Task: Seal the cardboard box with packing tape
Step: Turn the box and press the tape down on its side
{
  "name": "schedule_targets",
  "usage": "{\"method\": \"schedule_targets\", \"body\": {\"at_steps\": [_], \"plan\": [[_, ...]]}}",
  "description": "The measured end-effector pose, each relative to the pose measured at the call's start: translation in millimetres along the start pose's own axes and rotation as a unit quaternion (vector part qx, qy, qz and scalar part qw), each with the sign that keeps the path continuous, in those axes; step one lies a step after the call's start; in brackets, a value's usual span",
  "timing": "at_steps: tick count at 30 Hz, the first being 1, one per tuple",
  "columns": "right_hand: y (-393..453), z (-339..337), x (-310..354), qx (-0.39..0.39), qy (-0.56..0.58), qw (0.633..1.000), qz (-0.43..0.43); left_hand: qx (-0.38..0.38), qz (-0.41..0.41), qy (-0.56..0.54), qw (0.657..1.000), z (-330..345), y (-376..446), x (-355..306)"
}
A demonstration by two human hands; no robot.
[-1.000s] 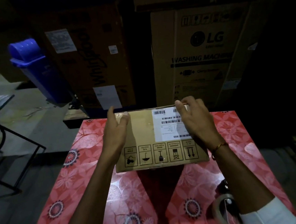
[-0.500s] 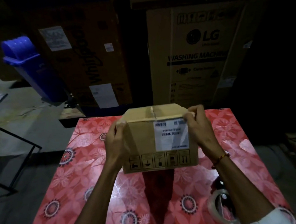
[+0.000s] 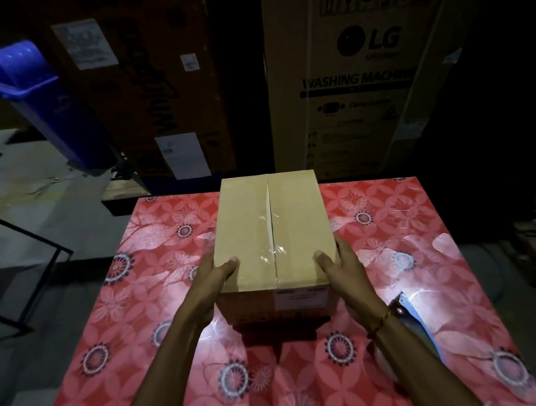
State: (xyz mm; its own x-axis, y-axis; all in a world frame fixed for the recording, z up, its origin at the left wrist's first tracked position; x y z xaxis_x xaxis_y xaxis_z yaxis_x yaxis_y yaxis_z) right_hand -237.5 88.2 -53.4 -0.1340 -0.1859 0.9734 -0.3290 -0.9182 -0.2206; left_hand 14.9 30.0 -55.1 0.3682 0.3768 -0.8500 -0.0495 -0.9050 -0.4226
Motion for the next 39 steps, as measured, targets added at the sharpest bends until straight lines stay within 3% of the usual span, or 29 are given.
{"method": "schedule_targets", "body": {"at_steps": [8, 18, 21, 24, 29, 32, 36, 39], "plan": [[-10.9, 45.2, -8.0, 0.047, 0.001, 0.998, 0.029, -0.102, -0.052, 0.067, 0.991, -42.4, -3.9, 22.9], [-12.8, 115.7, -16.1, 0.108, -0.01, 0.994, 0.029, -0.187, -0.082, 0.225, 0.953, -108.3, -10.0, 43.3], [-16.2, 127.7, -18.8, 0.117, -0.027, 0.992, 0.023, -0.195, -0.042, 0.305, 0.931, -118.9, -9.9, 49.3], [-14.4, 138.2, -17.6, 0.095, -0.113, 0.989, -0.028, -0.168, -0.006, 0.44, 0.882, -115.4, -9.6, 49.8], [-11.0, 171.8, -5.0, 0.13, -0.342, 0.925, -0.102, -0.172, 0.032, 0.482, 0.859, -110.5, -1.5, 43.5], [-6.3, 189.4, -1.3, 0.133, -0.412, 0.894, -0.117, -0.182, 0.043, 0.489, 0.852, -110.5, 7.8, 40.8], [3.9, 194.8, -5.7, 0.07, -0.405, 0.904, -0.117, -0.199, 0.059, 0.479, 0.853, -108.2, 17.0, 40.1], [8.6, 187.6, -6.0, 0.056, -0.323, 0.936, -0.127, -0.245, 0.115, 0.454, 0.849, -107.7, 18.5, 33.8]]}}
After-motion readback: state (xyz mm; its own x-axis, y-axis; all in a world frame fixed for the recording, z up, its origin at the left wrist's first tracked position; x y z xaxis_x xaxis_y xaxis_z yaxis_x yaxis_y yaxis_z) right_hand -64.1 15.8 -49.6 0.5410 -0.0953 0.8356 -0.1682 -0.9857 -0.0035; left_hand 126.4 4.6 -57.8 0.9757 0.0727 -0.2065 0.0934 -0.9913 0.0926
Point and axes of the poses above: each hand's wrist, its own y-axis towards the middle knuckle, its own z-axis out of the palm, x = y × z, the point moved 2 cm from there along y, towards the middle knuckle, and after that the axes turned 14 degrees about y, right-handed, at the moved point
